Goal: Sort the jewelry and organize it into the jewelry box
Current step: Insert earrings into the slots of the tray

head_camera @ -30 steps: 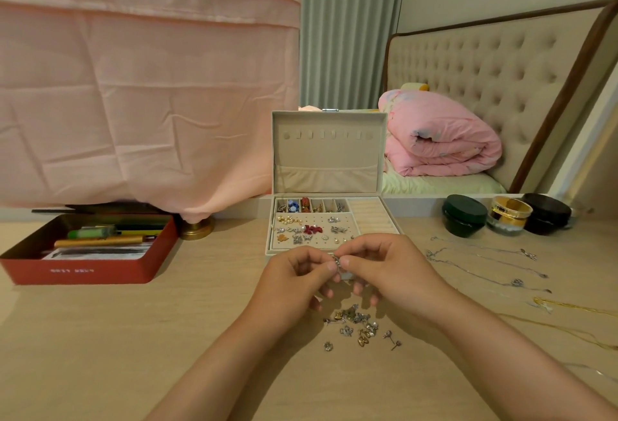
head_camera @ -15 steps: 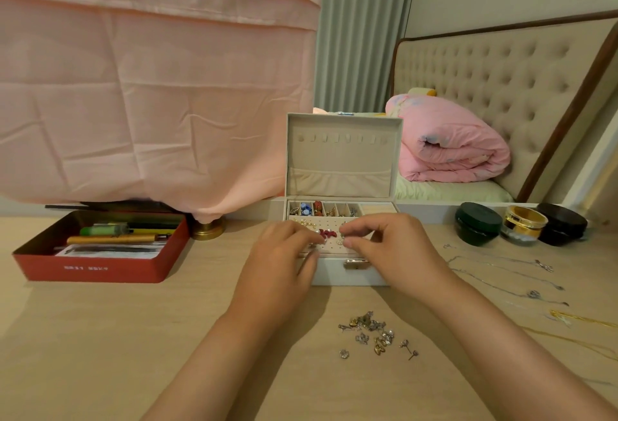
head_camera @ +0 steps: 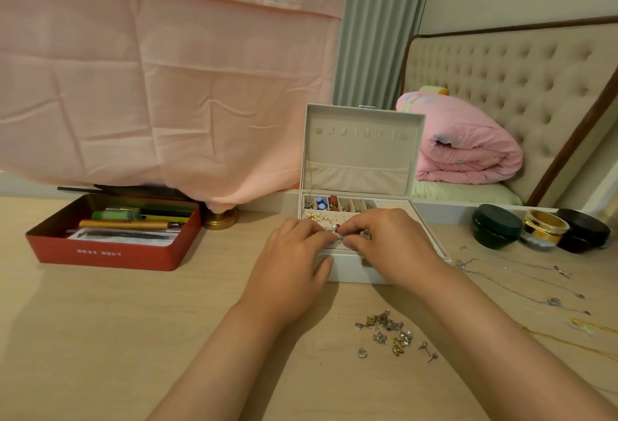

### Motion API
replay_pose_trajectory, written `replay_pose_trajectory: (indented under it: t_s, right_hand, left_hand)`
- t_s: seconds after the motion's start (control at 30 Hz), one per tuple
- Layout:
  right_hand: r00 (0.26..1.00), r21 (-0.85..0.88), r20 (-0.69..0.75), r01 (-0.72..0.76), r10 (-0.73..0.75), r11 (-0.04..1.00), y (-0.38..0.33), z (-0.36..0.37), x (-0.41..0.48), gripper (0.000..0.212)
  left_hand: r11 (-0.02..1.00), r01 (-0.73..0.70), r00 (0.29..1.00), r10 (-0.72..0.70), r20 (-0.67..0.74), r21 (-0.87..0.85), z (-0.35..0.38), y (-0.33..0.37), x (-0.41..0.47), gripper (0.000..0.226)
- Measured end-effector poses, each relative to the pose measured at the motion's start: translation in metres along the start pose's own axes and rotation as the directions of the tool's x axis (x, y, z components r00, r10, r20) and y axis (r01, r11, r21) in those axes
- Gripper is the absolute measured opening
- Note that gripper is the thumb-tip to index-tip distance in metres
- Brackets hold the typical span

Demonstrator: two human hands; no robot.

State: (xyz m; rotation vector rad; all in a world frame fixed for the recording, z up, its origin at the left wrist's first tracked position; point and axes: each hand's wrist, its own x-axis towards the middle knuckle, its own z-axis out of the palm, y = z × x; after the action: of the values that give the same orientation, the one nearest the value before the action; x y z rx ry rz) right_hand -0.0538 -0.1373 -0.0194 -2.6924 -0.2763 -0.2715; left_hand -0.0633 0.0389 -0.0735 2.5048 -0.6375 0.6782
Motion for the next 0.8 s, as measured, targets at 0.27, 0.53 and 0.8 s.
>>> replay_pose_trajectory:
  t_s: [0.27,0.53,0.8]
  right_hand:
    - [0.998,-0.113,0.024,0.066,-0.064,0.991,-0.001,-0.003,0.0,0.018]
    - [0.991,-0.143,-0.007,0.131,-0.133,0.981,-0.002,-0.001,0.001,0.018]
    - [0.987,-0.06,-0.07,0.141,-0.146,0.988,0.007,-0.019,-0.019,0.016]
  left_hand:
    - [0.999,0.035,0.999,-0.035,-0.008,-0.036,0.001,0.001,-0.001,0.034]
    - [0.998,0.048,0.999,-0.048,0.004,-0.038,-0.001,0.004,-0.001,0.033]
    - [0.999,-0.002,0.999,0.001,-0.047,-0.035,-0.006,0.011,-0.001,0.029]
